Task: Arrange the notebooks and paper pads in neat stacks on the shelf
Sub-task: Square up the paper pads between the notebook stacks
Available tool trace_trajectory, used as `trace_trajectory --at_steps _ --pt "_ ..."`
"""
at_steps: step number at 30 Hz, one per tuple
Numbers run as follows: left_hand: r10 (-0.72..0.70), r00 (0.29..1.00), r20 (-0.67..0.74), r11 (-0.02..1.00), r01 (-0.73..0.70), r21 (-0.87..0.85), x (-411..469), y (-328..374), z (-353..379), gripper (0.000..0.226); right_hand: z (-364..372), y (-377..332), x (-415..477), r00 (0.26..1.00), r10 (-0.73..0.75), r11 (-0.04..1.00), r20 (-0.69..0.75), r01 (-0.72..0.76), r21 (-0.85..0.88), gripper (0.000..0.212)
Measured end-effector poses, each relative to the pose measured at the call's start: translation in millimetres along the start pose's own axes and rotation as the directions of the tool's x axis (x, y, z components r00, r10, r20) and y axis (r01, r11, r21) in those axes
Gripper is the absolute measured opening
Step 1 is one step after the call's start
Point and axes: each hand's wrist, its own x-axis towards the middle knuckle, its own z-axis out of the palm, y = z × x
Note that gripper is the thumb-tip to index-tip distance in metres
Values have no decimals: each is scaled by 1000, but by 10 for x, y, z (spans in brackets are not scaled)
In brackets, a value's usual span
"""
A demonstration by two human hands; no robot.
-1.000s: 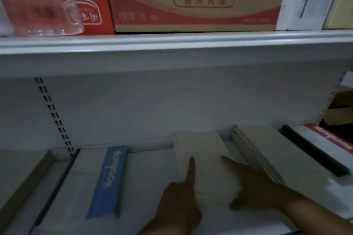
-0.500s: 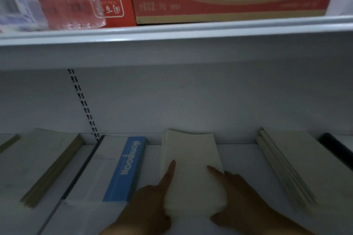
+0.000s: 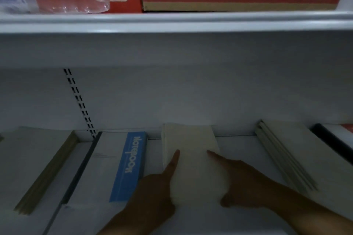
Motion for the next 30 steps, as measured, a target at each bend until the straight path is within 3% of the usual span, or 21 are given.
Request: trace_trajectory --at_steps 5,8,15,25,30 --pt "-8 995 100 995 18 -99 -27 24 -107 128 25 -49 -97 994 101 994 31 -100 -46 120" --pt "4 986 168 999 5 -50 -8 81 -179 129 43 -93 -62 993 96 992 63 -90 -93 120" --pt "65 984 168 997 -71 30 108 66 -224 119 24 -115 -23 995 77 990 64 -69 -124 120" --pt "79 949 306 992 -45 -118 229 7 -325 138 -53 -124 47 995 96 981 40 -88 -171 126" --pt "61 954 295 984 -9 -175 229 -14 -284 138 -8 -66 47 996 85 995 31 -83 -57 128"
